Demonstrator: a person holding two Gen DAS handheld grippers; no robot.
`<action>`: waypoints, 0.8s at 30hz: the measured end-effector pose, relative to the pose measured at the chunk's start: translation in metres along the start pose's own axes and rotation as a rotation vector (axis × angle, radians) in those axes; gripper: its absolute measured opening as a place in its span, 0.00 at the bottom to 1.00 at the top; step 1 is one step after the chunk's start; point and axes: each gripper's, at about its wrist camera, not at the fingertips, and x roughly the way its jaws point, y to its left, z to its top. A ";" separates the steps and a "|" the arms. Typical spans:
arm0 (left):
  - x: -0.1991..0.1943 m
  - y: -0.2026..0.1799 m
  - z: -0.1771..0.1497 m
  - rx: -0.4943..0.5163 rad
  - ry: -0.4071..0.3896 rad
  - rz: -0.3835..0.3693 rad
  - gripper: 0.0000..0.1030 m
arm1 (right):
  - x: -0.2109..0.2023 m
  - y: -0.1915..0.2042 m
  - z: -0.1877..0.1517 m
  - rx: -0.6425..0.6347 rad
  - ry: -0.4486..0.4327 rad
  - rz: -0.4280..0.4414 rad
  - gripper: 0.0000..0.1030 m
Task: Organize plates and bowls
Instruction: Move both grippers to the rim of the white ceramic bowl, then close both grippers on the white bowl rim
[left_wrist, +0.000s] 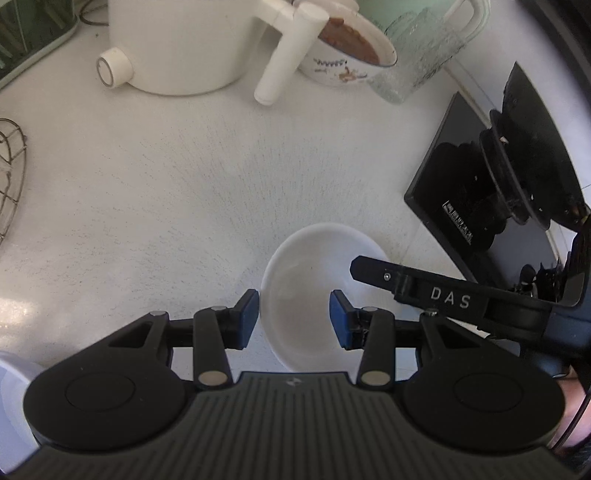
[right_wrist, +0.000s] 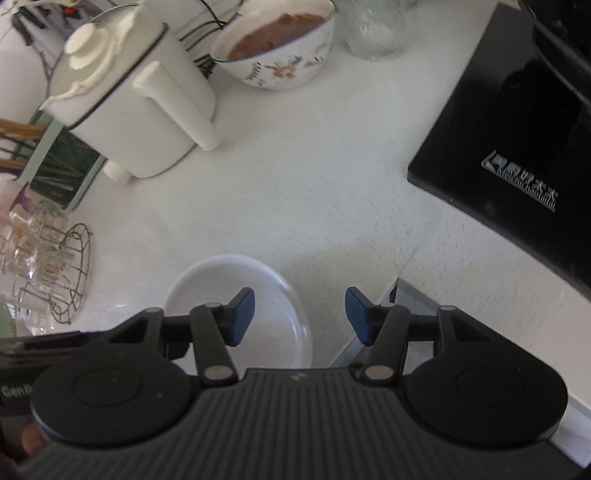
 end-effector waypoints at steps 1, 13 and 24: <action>0.002 0.000 0.001 -0.001 0.005 0.005 0.46 | 0.001 -0.001 0.000 0.009 0.005 0.005 0.55; 0.020 0.008 0.007 -0.018 0.067 0.020 0.21 | 0.017 -0.004 0.002 0.032 0.057 0.007 0.25; 0.014 0.011 0.004 0.003 0.031 0.017 0.08 | 0.024 -0.003 0.004 0.036 0.058 0.017 0.19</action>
